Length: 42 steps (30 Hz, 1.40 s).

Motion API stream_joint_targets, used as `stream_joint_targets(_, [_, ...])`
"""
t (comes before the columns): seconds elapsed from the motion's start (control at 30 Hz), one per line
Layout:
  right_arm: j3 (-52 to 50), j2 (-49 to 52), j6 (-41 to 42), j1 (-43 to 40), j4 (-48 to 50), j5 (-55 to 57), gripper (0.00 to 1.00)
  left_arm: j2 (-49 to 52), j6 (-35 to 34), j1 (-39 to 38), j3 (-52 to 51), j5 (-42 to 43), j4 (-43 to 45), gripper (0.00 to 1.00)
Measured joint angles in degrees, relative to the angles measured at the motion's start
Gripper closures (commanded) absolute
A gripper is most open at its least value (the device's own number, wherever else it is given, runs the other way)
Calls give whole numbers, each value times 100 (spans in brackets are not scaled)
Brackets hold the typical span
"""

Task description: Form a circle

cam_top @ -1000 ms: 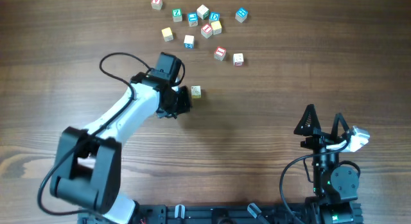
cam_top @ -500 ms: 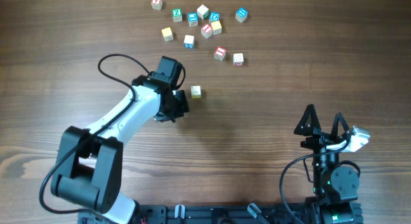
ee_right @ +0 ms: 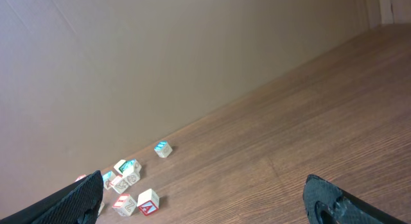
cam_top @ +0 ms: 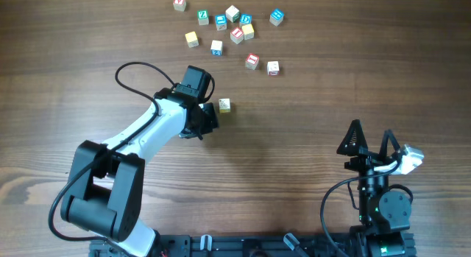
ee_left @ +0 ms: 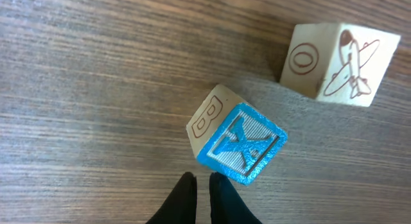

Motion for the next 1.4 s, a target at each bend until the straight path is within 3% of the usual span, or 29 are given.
stream_joint_targets(0.37, [0, 0, 0, 0, 0, 0, 0, 2, 0, 0, 0, 0, 101, 90])
stream_joint_targets(0.57, [0, 0, 0, 0, 0, 0, 0, 2, -2, 0, 0, 13, 98, 95])
stream_joint_targets(0.93, [0, 0, 0, 0, 0, -2, 0, 20, 2, 155, 415, 153, -487, 96])
stream_joint_targets(1.4, [0, 0, 0, 0, 0, 0, 0, 411, 2, -245, 426, -39, -409, 96])
